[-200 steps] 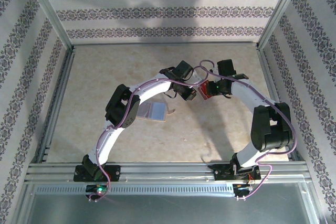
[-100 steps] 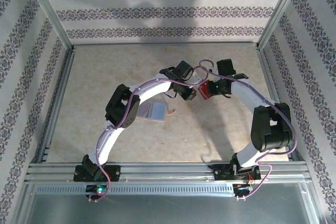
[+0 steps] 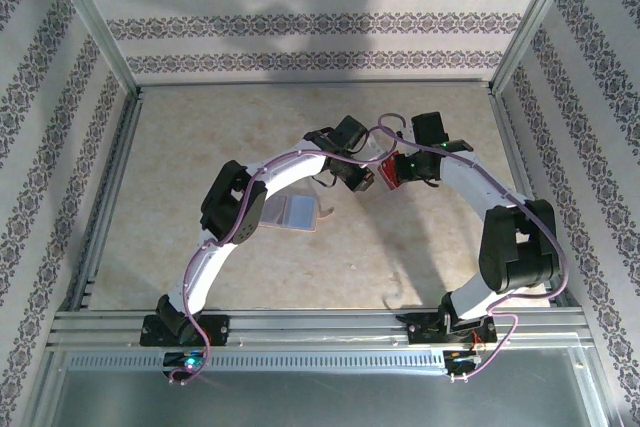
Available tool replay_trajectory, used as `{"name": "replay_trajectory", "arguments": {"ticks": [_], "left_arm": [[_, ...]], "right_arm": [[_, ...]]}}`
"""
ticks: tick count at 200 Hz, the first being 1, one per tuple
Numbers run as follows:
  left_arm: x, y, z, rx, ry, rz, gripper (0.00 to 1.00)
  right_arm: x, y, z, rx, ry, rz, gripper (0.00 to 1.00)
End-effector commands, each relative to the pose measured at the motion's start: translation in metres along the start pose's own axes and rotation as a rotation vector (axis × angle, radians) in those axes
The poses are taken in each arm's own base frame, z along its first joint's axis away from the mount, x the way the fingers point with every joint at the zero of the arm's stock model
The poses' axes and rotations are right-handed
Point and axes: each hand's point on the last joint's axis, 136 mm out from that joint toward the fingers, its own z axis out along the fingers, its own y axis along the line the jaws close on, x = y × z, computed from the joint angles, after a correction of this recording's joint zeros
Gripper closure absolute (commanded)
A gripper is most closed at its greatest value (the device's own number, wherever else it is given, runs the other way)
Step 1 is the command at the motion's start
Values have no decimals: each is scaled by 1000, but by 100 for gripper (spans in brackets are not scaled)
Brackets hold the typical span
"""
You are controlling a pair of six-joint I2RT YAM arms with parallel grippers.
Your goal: Put the credit cards into the card holder
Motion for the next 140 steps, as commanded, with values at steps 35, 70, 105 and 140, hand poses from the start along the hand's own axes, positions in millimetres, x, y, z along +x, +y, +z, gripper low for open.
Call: {"name": "replay_trajectory", "arguments": {"ticks": [35, 70, 105, 140], "left_arm": [[47, 19, 18, -34, 138, -52, 100], [47, 18, 16, -36, 136, -50, 100], [40, 16, 7, -44, 119, -43, 100], [13, 4, -20, -32, 45, -35, 89]], "right_arm": [[-6, 7, -16, -30, -33, -11, 96], [-9, 14, -24, -85, -55, 11, 99], [-18, 18, -46, -203, -135, 113, 100], [-18, 20, -73, -277, -196, 220, 100]]}}
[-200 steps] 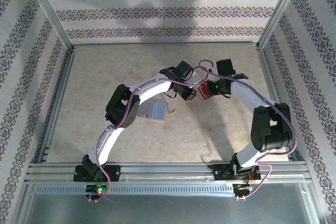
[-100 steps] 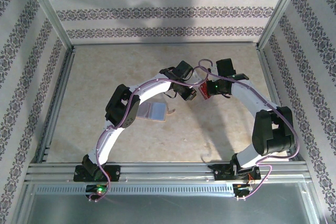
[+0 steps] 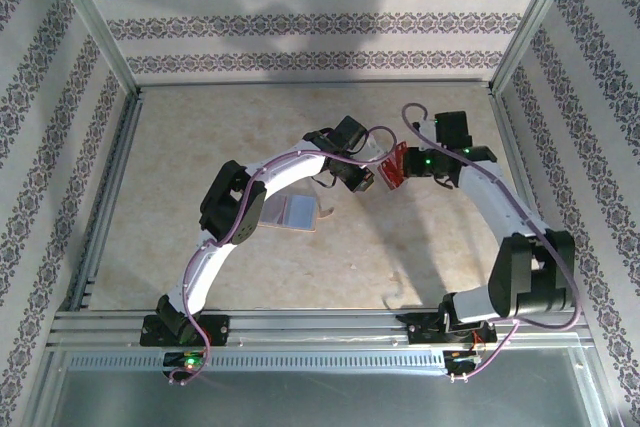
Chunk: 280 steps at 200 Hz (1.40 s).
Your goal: Put the credit cards into the card holder
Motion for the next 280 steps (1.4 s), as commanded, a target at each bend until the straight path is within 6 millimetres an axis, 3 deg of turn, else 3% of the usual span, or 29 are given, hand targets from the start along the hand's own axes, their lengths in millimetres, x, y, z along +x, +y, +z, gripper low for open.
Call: {"name": "replay_trajectory", "arguments": {"ticks": [1, 13, 32, 67, 110, 140, 158, 185, 198, 254, 280], "left_arm": [[12, 4, -18, -28, 49, -36, 88], [-5, -1, -36, -36, 6, -18, 78], [-25, -9, -66, -54, -56, 16, 70], [-37, -23, -113, -42, -122, 21, 59], [-16, -14, -165, -57, -157, -41, 56], [22, 9, -200, -104, -165, -111, 56], [48, 24, -222, -133, -175, -173, 64], [95, 37, -225, -116, -83, -263, 92], [115, 43, -220, -116, -38, -305, 100], [170, 65, -189, -167, 81, -317, 100], [182, 73, -176, -170, 120, -322, 100]], "right_arm": [[-2, 17, -18, -106, -48, 88, 100], [-1, 21, -27, -125, -71, 124, 100], [2, 26, -39, -152, -115, 180, 100], [6, 37, -60, -210, -187, 269, 100], [14, 52, -63, -324, -218, 381, 100], [25, 76, -50, -393, -188, 414, 100], [31, 95, -39, -422, -163, 402, 100], [42, 119, -21, -464, -136, 399, 100], [48, 130, -12, -494, -128, 414, 100], [85, 182, 34, -578, -13, 388, 100], [98, 206, 54, -630, 33, 383, 100]]}}
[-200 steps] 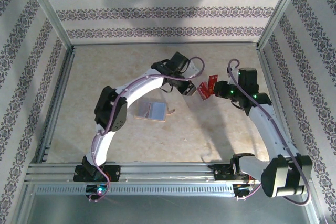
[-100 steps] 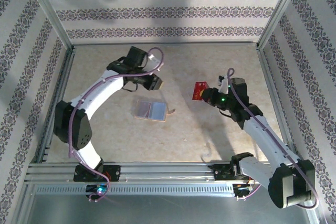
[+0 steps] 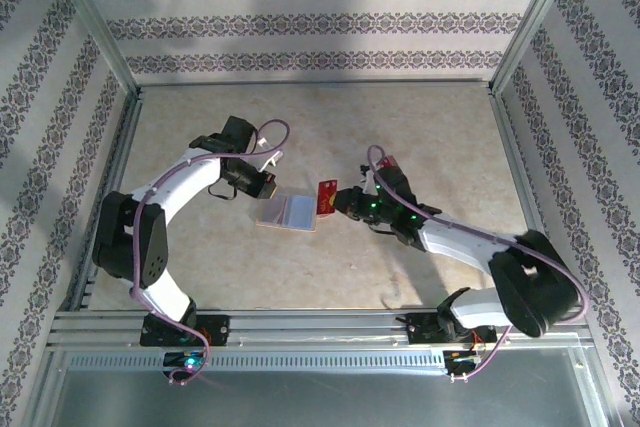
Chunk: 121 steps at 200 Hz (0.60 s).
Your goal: Put the credit cards into the card holder
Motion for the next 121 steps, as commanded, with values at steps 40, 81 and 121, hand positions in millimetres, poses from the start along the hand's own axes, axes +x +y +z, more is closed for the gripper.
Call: {"name": "replay_trajectory", "arguments": {"ticks": [40, 81, 121], "left_arm": [[19, 25, 32, -19, 113, 11, 100], [27, 32, 43, -27, 173, 6, 100], [35, 37, 51, -32, 203, 2, 100]], "right_arm": [[23, 18, 58, -138, 51, 38, 100], [33, 15, 69, -140, 73, 57, 100], [44, 9, 75, -119, 109, 79, 100]]}}
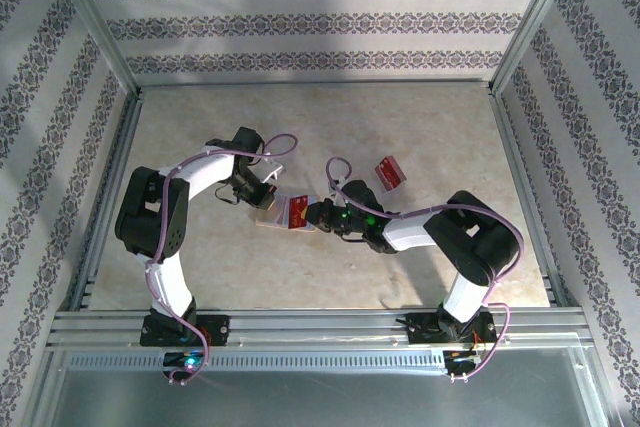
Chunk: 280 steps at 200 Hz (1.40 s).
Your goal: Put the credit cards into the card holder
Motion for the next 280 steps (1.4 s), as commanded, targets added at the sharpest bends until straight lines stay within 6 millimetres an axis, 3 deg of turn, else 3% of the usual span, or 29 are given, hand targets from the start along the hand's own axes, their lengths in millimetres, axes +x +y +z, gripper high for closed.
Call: {"name": "replay_trajectory", "arguments": {"ticks": [1, 68, 132, 280], "left_arm": [[4, 7, 1, -12, 32, 9, 100], [11, 10, 12, -11, 61, 6, 100], [14, 10, 16, -5, 68, -1, 100], [13, 10, 18, 3, 76, -8, 100]], "right_arm": [[3, 14, 7, -46, 12, -3, 100], [18, 1, 21, -19, 59, 57, 100], [23, -7, 17, 1, 60, 85, 100], [22, -28, 31, 17, 61, 131, 100]]}}
